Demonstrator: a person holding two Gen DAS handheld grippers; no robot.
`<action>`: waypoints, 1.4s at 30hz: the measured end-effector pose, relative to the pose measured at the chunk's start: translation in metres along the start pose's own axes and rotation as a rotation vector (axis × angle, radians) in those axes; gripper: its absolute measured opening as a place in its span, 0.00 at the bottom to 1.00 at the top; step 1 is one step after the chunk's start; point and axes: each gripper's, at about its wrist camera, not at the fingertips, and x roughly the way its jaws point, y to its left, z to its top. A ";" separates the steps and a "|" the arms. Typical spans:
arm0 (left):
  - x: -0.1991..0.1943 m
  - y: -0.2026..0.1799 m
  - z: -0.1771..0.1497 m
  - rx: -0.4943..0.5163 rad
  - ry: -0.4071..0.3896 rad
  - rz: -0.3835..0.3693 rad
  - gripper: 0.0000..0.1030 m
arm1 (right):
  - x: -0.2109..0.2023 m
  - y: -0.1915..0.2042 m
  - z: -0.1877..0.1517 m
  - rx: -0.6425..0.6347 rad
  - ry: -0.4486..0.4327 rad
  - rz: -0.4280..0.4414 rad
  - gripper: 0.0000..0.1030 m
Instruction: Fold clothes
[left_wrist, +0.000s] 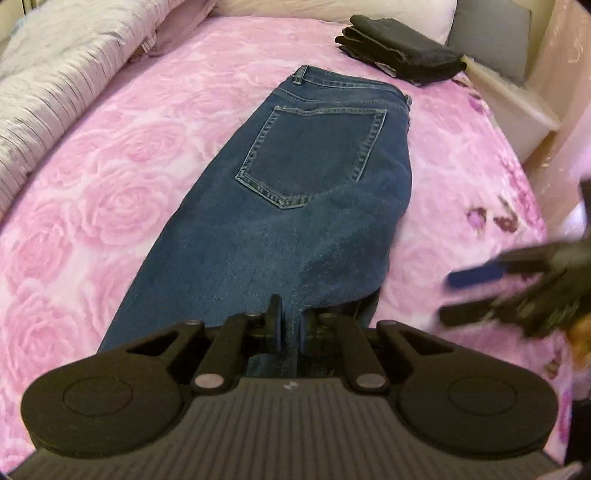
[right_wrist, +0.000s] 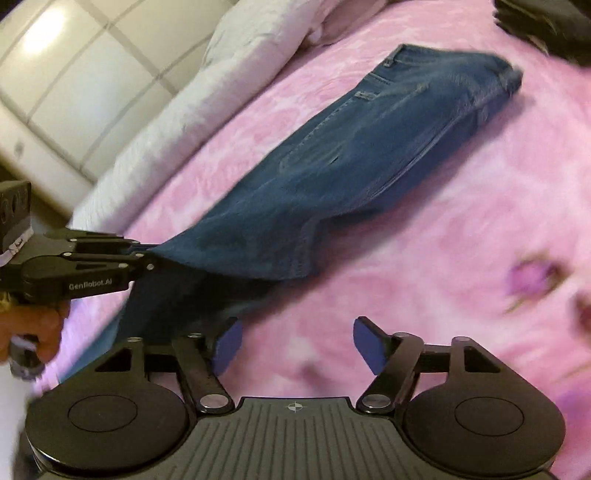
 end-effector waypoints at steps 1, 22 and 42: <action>-0.002 -0.001 -0.001 0.008 0.002 -0.008 0.07 | 0.009 0.006 -0.003 0.010 -0.023 -0.001 0.70; 0.045 -0.114 -0.035 0.769 0.017 0.168 0.16 | -0.031 0.012 -0.004 -0.041 -0.217 -0.224 0.08; 0.031 -0.087 -0.070 0.495 0.169 0.240 0.30 | -0.006 0.009 0.004 -0.124 -0.101 -0.142 0.41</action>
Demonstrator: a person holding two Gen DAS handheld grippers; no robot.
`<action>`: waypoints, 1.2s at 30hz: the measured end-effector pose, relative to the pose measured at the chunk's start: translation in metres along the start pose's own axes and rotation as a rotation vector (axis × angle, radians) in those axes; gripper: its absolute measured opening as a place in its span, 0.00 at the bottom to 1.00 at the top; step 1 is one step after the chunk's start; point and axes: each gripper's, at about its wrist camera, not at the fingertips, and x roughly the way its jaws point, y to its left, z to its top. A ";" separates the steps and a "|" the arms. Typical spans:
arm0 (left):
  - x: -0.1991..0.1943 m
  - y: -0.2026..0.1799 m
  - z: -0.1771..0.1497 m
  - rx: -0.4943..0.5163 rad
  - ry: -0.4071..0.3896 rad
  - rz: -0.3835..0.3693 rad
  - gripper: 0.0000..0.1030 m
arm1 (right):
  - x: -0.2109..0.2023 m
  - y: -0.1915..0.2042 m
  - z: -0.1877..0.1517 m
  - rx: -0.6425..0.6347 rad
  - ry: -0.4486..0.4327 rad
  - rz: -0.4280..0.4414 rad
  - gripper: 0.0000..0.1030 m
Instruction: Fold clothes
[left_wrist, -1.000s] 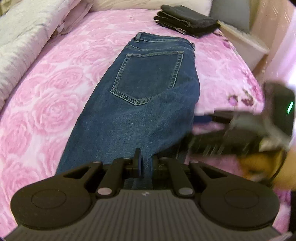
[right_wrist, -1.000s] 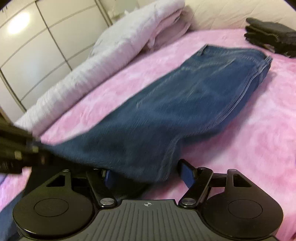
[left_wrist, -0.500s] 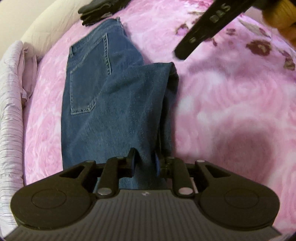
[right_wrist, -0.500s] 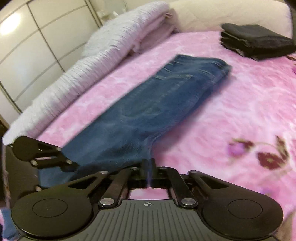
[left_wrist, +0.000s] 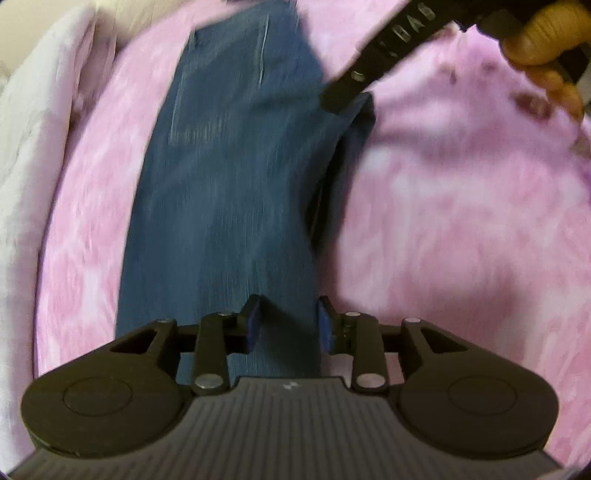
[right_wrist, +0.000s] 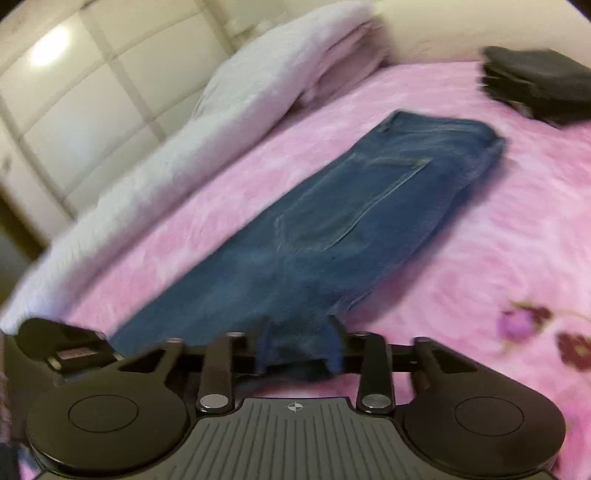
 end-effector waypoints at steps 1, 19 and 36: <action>0.001 0.001 -0.006 -0.017 0.022 0.006 0.30 | 0.007 0.000 -0.003 -0.025 0.037 -0.020 0.41; -0.105 0.054 -0.220 -0.768 0.344 0.194 0.37 | -0.052 0.049 -0.020 -0.160 0.230 0.057 0.43; -0.071 0.109 -0.279 -0.727 0.393 0.198 0.40 | -0.015 0.159 -0.034 -0.380 0.299 0.134 0.47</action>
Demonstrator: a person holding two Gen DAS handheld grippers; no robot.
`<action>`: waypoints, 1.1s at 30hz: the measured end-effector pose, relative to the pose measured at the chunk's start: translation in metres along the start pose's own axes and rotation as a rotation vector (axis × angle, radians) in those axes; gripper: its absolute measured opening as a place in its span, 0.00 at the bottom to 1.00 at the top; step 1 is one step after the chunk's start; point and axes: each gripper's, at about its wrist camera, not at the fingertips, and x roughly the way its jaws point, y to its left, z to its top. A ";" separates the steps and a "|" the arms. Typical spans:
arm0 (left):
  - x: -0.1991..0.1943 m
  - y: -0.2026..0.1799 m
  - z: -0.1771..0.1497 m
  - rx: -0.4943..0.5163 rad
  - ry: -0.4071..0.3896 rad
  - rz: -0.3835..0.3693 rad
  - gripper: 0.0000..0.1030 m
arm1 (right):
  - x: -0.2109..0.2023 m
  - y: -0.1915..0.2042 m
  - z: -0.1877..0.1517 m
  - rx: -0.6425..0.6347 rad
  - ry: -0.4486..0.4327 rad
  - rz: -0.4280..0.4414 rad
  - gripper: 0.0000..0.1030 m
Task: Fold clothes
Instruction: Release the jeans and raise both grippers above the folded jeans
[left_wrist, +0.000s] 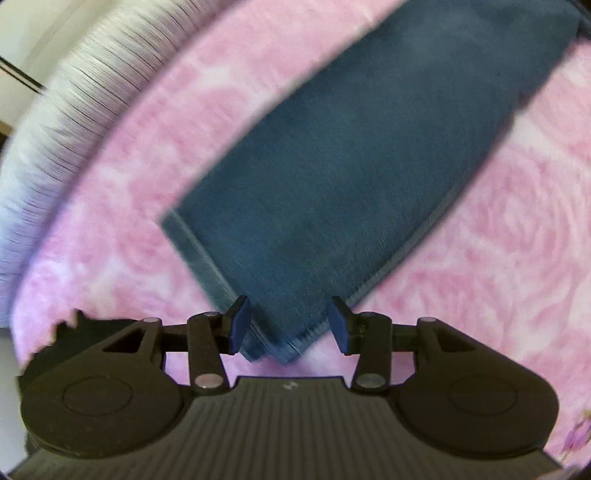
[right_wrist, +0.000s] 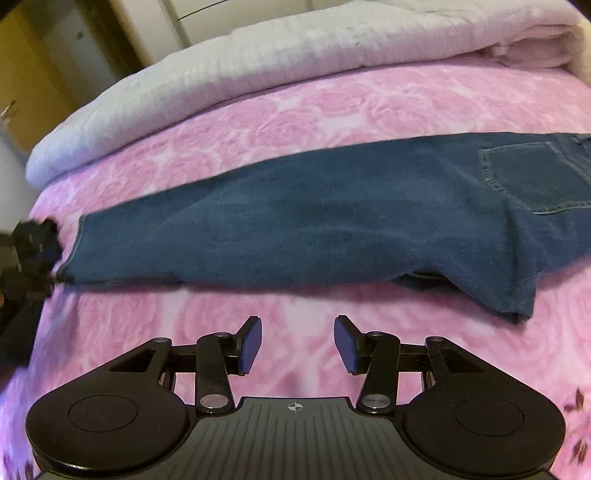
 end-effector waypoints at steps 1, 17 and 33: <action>0.000 -0.001 -0.003 0.027 -0.002 -0.005 0.41 | -0.003 0.003 -0.001 0.030 -0.005 -0.021 0.47; -0.131 0.048 -0.065 -0.477 -0.140 -0.154 0.48 | -0.130 0.084 -0.014 0.186 -0.066 -0.336 0.68; -0.232 -0.006 -0.107 -0.541 -0.210 -0.109 0.61 | -0.220 0.082 -0.057 0.156 -0.087 -0.342 0.69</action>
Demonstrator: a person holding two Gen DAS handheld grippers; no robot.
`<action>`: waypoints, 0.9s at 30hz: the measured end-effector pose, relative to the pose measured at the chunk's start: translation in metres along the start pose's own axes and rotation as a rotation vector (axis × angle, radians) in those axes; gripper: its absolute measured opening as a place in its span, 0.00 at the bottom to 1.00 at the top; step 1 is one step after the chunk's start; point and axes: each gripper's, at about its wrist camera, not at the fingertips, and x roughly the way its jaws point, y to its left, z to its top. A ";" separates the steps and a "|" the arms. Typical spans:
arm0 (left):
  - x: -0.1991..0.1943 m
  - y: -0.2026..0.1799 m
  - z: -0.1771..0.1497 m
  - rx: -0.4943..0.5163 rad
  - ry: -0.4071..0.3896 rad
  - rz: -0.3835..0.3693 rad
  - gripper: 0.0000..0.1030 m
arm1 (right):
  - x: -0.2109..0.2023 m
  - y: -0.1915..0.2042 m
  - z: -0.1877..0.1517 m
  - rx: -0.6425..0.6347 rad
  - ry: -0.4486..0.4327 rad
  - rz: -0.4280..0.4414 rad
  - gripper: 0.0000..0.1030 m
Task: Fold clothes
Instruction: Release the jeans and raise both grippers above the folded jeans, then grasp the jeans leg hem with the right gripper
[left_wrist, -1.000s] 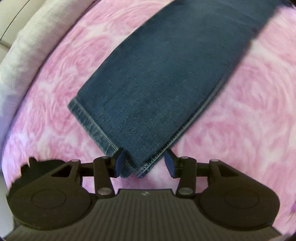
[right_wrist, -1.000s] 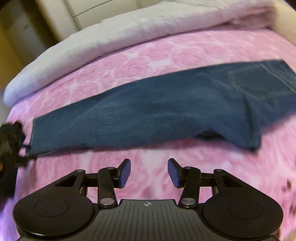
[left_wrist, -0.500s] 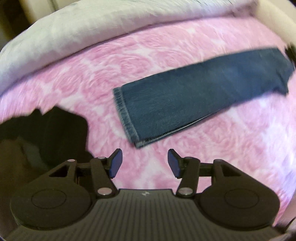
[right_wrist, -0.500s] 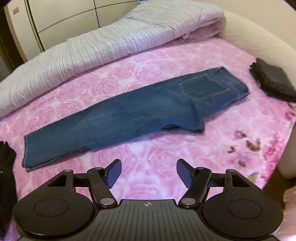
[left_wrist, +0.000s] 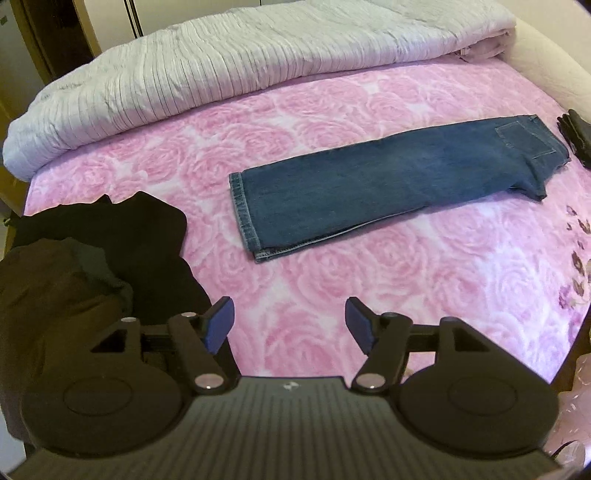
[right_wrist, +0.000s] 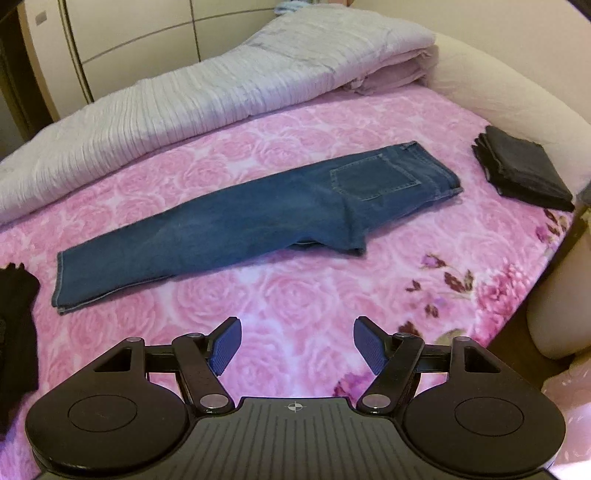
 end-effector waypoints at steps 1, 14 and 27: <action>-0.005 -0.004 -0.003 0.001 -0.005 0.000 0.61 | -0.004 -0.003 -0.003 0.003 -0.005 0.004 0.69; -0.007 -0.015 -0.037 0.027 -0.002 0.026 0.62 | -0.003 0.034 -0.024 -0.252 -0.036 0.120 0.69; 0.090 0.034 -0.010 0.185 -0.106 0.024 0.62 | 0.169 0.295 -0.087 -1.171 -0.206 0.273 0.69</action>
